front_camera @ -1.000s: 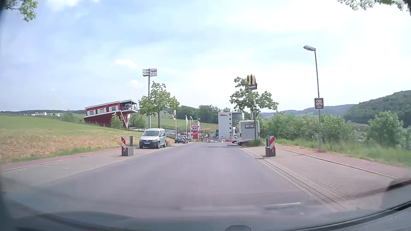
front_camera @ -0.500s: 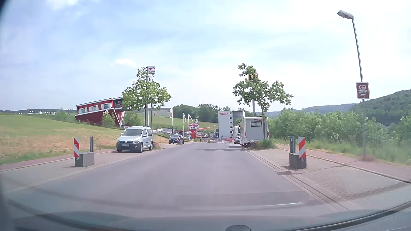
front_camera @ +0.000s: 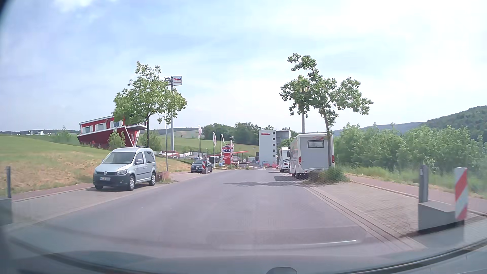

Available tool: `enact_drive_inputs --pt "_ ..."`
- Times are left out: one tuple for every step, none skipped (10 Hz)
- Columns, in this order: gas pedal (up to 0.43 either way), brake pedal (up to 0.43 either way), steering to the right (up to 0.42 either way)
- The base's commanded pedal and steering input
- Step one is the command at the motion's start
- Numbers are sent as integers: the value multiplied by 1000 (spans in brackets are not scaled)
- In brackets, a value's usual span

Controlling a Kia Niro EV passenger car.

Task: Follow the waypoints while adhering to traffic rules and regulations

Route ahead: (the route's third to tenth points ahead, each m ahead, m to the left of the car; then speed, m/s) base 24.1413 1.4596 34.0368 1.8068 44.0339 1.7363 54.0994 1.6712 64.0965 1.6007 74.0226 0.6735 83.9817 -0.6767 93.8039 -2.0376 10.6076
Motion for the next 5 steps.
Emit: enact_drive_inputs --pt "20 0 -1" --pt "20 0 -1" --pt "20 0 -1" --pt "20 0 -1" --pt "20 0 -1"
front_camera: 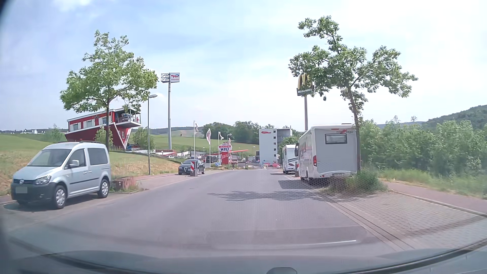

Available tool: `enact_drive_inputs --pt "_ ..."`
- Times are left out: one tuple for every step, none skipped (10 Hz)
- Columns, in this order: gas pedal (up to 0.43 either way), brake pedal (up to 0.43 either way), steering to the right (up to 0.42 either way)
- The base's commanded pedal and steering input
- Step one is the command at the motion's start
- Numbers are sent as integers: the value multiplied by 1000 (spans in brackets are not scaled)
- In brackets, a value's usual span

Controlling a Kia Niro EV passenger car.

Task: Follow the waypoints while adhering to traffic rules and regulations

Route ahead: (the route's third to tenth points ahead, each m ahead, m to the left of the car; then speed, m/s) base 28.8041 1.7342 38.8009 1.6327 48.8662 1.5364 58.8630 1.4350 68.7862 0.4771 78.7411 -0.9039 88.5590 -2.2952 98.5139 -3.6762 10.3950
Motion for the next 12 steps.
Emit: enact_drive_inputs --pt "20 0 -1" --pt "20 0 -1" --pt "20 0 -1" --pt "20 0 0" --pt "20 0 -1" --pt "20 0 0" --pt "20 0 0" --pt "20 0 0" --pt "28 0 0" --pt "28 0 0" --pt "28 0 0" --pt "28 0 0"
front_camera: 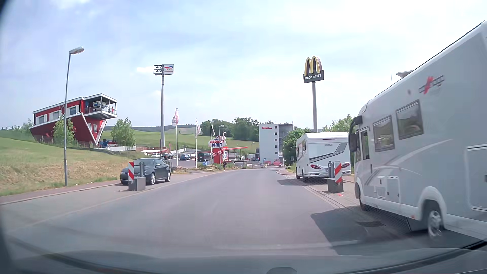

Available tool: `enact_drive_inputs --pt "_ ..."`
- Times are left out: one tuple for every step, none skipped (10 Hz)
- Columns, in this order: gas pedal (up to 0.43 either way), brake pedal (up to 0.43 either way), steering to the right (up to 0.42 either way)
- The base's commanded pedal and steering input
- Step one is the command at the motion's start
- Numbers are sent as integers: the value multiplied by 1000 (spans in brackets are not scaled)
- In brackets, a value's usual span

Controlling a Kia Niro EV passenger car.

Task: Follow the waypoints while adhering to traffic rules and regulations

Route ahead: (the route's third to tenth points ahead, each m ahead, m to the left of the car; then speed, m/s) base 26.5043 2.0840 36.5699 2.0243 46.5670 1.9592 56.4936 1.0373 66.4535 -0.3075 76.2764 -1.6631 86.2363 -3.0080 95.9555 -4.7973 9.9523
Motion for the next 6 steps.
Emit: enact_drive_inputs --pt "28 0 0" --pt "28 0 0" --pt "28 0 1" --pt "28 0 3" --pt "28 0 2" --pt "28 0 2"
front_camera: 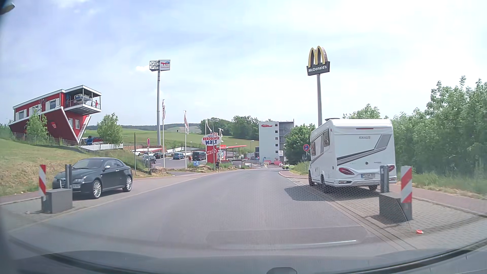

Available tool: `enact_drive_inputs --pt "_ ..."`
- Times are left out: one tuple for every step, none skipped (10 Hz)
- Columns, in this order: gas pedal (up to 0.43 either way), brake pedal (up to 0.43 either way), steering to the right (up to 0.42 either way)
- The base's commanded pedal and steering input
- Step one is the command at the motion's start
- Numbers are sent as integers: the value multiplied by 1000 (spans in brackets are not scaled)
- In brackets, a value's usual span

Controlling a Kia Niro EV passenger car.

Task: Follow the waypoints while adhering to traffic rules and regulations

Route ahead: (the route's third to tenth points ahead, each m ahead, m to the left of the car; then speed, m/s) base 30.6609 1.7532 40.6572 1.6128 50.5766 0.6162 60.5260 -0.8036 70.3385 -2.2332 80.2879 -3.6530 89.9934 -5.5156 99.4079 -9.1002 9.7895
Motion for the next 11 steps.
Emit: enact_drive_inputs --pt "28 0 1" --pt "28 0 0" --pt "28 0 0" --pt "28 0 -1" --pt "28 0 -1" --pt "28 0 -2" --pt "28 0 -1" --pt "28 0 1" --pt "28 0 6" --pt "28 0 6" --pt "28 0 6"
